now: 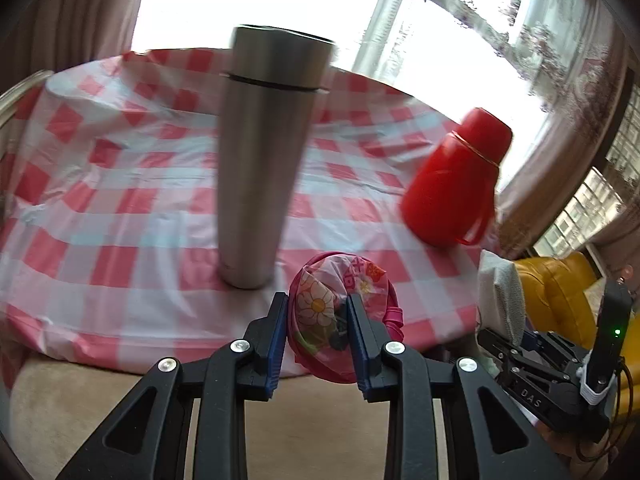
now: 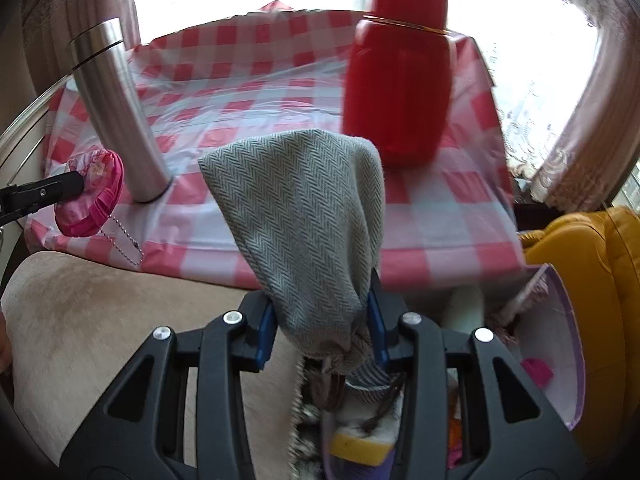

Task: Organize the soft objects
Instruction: 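Carry the coin purse and pouch to the white box and open both tools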

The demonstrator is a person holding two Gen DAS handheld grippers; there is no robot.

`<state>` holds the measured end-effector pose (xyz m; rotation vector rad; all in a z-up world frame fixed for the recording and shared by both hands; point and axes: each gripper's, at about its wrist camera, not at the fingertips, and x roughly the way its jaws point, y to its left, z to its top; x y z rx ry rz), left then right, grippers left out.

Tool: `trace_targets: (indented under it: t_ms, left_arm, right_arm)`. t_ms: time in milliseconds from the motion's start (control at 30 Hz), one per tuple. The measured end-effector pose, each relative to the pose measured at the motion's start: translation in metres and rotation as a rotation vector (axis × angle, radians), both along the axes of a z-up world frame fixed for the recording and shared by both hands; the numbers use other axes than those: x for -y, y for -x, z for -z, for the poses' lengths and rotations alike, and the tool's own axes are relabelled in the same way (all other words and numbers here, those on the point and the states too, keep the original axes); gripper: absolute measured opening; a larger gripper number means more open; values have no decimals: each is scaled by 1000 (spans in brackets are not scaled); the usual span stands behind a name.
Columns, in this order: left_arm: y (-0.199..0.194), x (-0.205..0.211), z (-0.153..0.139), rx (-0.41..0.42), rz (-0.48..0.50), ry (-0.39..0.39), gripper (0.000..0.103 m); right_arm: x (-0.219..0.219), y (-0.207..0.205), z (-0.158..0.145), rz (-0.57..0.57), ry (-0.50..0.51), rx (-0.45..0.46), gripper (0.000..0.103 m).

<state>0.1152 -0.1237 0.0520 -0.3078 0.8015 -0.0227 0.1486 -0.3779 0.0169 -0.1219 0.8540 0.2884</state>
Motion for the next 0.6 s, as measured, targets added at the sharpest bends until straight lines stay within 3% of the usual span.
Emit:
trace_targets:
  t_ms: [600]
  left_arm:
    - [-7, 139, 13, -69, 300, 72, 31]
  right_arm:
    - [132, 38, 1, 260, 32, -28, 43]
